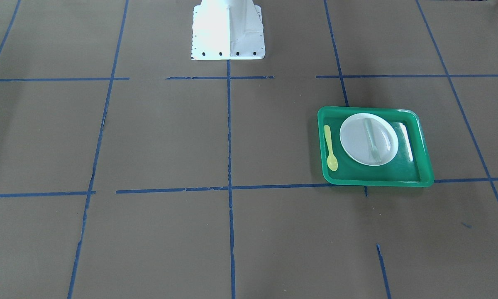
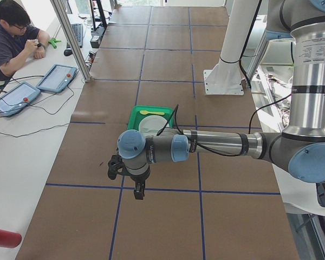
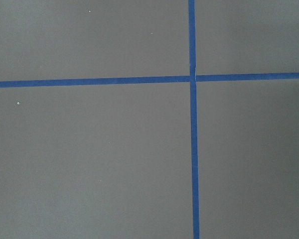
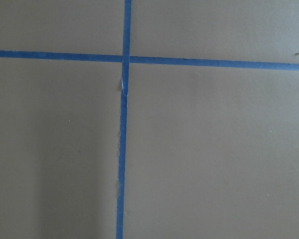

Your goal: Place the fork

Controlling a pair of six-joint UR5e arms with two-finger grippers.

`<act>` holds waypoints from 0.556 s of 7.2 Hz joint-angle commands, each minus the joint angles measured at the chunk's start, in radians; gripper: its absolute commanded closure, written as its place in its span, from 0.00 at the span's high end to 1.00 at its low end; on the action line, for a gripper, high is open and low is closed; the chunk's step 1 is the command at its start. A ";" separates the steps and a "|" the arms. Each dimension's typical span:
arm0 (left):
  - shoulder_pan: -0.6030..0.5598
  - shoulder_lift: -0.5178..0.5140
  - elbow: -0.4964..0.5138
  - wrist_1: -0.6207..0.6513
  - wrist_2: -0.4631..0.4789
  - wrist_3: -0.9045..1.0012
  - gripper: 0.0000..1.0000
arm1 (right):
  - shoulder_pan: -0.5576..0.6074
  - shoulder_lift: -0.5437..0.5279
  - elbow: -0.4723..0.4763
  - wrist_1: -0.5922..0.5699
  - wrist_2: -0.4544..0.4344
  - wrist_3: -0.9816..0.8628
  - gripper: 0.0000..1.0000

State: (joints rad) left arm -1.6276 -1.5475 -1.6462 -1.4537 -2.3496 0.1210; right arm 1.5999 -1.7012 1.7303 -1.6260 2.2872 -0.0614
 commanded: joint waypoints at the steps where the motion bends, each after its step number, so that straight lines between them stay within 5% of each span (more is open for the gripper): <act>1: 0.000 -0.003 -0.019 -0.010 0.000 0.005 1.00 | 0.000 0.000 0.000 0.000 0.000 0.000 1.00; 4: 0.041 -0.048 -0.056 -0.065 0.007 -0.065 1.00 | 0.000 0.000 0.000 0.000 0.000 0.000 1.00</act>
State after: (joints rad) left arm -1.6073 -1.5796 -1.6711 -1.5030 -2.3460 0.0989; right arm 1.5999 -1.7012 1.7303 -1.6260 2.2872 -0.0614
